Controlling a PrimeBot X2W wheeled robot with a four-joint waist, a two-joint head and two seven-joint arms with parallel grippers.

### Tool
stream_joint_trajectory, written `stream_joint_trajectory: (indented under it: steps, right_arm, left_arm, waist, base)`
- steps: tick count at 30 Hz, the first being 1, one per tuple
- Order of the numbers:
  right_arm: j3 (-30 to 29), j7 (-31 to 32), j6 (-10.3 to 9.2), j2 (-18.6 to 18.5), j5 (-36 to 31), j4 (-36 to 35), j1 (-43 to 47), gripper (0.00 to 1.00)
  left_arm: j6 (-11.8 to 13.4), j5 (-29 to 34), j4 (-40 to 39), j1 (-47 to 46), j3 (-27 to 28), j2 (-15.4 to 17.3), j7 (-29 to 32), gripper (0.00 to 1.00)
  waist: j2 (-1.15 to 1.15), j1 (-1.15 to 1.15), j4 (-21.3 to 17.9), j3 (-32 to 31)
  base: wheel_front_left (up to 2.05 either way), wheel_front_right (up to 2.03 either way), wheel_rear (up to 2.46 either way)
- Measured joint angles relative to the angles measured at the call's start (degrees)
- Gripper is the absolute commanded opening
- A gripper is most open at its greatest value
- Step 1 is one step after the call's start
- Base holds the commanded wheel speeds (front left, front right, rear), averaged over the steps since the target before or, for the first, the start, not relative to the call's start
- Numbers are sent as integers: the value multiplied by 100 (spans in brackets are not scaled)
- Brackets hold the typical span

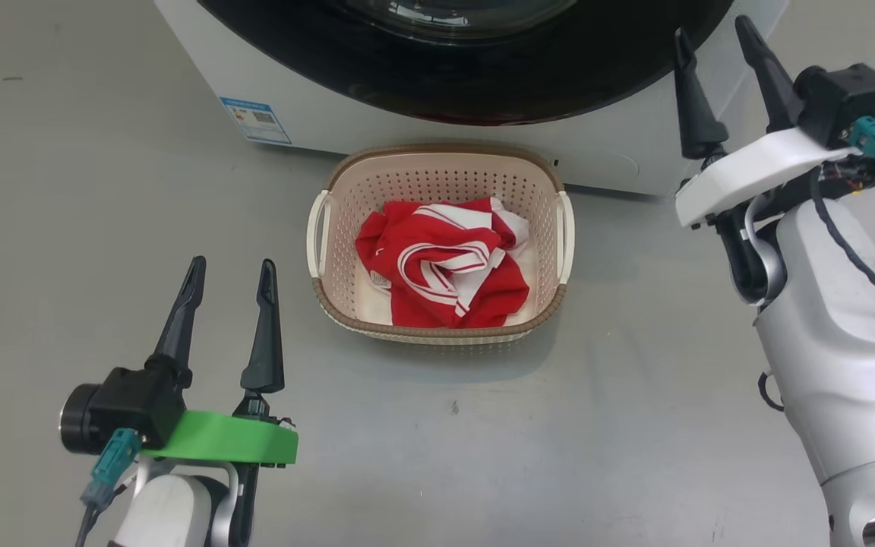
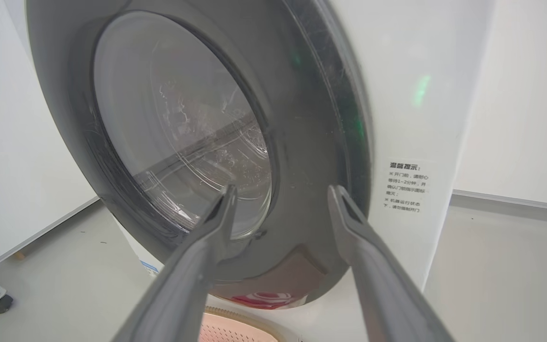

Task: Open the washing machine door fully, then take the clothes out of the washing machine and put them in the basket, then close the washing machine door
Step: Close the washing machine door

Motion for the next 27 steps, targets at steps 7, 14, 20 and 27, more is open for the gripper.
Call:
stream_joint_trajectory:
  steps: [7, 14, 20, 27]
  right_arm:
    - [-63, -49, -8, 141, 34, -167, 552, 100]
    - [-121, -48, -123, 314, 77, -450, 1433, 100]
    - [-227, -48, -261, 343, 78, -728, 2013, 100]
    - [-203, -48, -319, 394, 24, -1039, 2632, 100]
  left_arm:
    - [1, 18, 102, 105, 57, 32, 1, 100]
    - [1, 18, 213, 343, 78, 118, 0, 100]
    - [-2, 18, 285, 530, 65, 188, 0, 100]
    - [-2, 15, 335, 778, 57, 211, 11, 100]
  waist:
    - [0, 0, -237, -262]
    - [0, 0, -525, -578]
    - [0, 0, -744, -836]
    - [0, 0, -979, -1112]
  base:
    - [0, 0, 0]
    - [0, 0, 0]
    - [0, 0, 0]
    - [0, 0, 0]
